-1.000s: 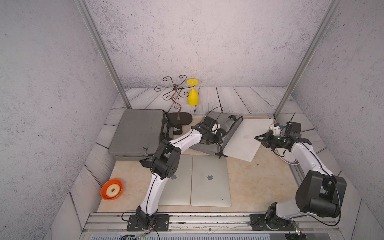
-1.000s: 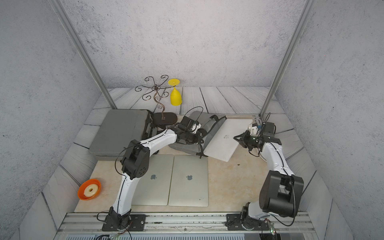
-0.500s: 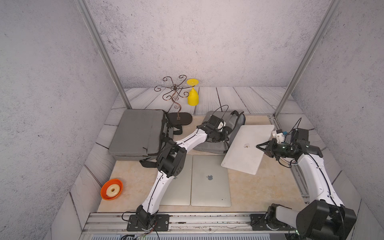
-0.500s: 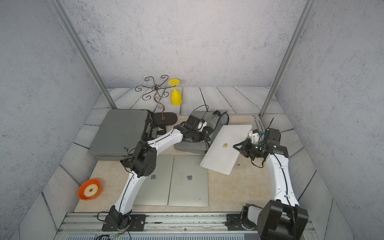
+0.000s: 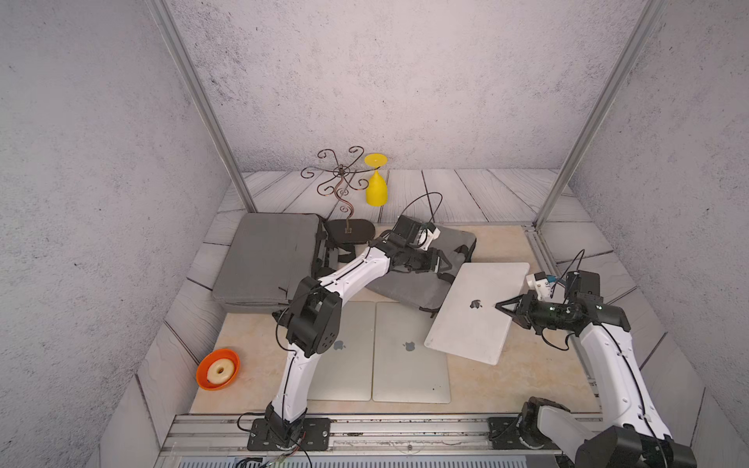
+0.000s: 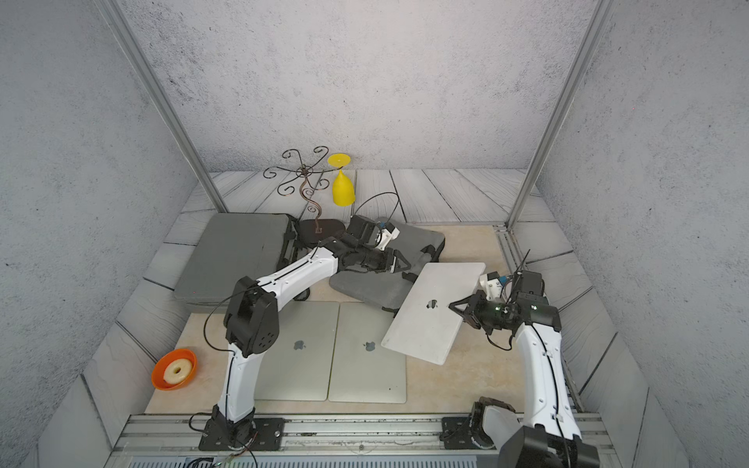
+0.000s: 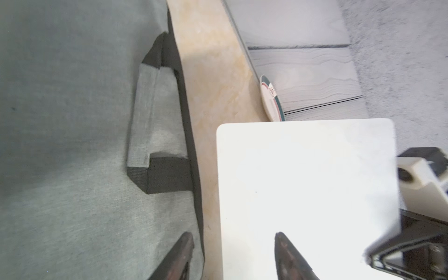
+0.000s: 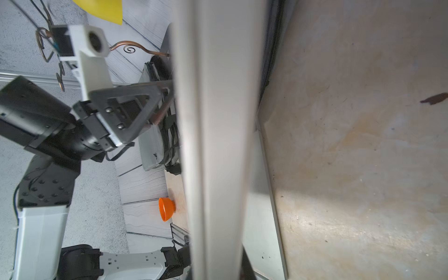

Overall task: Open the zippered laptop bag and take out the laptop
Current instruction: Close the bag flap on the zippered laptop bag, then place the laptop at the center of the board.

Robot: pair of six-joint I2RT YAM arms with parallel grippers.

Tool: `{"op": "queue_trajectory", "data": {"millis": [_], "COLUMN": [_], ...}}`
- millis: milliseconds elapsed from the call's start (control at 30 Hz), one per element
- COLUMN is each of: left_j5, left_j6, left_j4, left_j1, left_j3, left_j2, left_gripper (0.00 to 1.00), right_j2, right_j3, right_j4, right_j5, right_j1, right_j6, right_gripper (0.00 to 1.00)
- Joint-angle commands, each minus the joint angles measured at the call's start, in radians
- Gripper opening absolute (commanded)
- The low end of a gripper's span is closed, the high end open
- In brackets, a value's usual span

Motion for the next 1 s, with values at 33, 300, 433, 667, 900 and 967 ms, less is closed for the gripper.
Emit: {"op": "queue_trajectory", "data": {"millis": [33, 300, 433, 667, 900, 967], "left_j5": [0.068, 0.218, 0.349, 0.479, 0.511, 0.513], "left_j6": [0.064, 0.082, 0.029, -0.046, -0.113, -0.098], "left_j4": [-0.034, 0.054, 0.221, 0.348, 0.384, 0.362], "left_j1": [0.018, 0.134, 0.189, 0.209, 0.211, 0.211], "left_j3": [-0.073, -0.371, -0.516, -0.611, -0.598, -0.592], "left_j2": [-0.099, -0.297, -0.391, -0.439, -0.433, -0.431], "left_gripper": [0.58, 0.62, 0.65, 0.66, 0.65, 0.64], "right_j2": [-0.066, -0.060, -0.049, 0.019, 0.129, 0.159], "right_j3": [0.028, 0.001, -0.062, -0.114, -0.092, -0.099], "right_j4": [0.007, 0.227, 0.466, 0.949, 1.203, 1.299], "right_j5": [-0.137, -0.260, -0.336, -0.364, -0.376, -0.379], "right_j1": [0.008, 0.043, 0.071, 0.171, 0.225, 0.232], "right_j6": [-0.008, 0.090, 0.236, 0.569, 0.720, 0.793], "right_gripper": [0.00, 0.00, 0.00, 0.00, 0.00, 0.00]}}
